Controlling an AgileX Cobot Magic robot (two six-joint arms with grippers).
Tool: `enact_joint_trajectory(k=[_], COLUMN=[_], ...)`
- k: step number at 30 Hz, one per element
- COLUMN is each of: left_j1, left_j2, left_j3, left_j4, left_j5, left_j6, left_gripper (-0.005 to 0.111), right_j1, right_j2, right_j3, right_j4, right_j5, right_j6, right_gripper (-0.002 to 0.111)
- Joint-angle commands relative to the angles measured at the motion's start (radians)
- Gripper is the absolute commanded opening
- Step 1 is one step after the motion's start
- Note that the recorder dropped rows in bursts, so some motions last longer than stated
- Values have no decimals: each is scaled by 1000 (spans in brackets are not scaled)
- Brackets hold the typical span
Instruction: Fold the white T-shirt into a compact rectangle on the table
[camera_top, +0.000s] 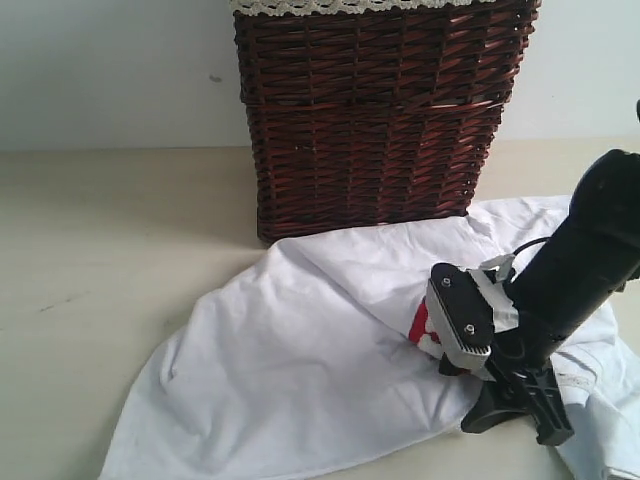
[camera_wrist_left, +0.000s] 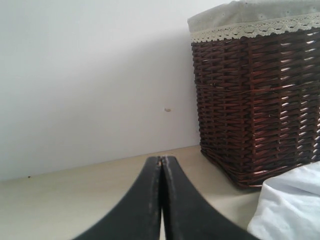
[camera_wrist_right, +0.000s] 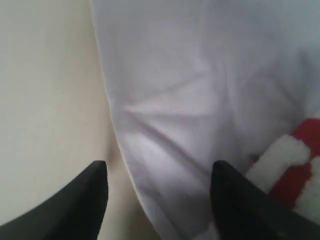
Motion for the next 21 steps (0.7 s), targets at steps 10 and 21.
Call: enact_joint_trajectory(k=[10, 21], left_j1=[-5, -5], left_j2=[-6, -6], left_j3=[0, 0], left_j4=[-1, -1], left_j5=[3, 3], left_j6=[-2, -2], left_gripper=[0, 0], right_j1=[1, 1], right_j2=[-67, -21], right_j3=[2, 2], right_j4=[-89, -175], right_j5=[-32, -6], right_j6=[-76, -37], right_gripper=[55, 47])
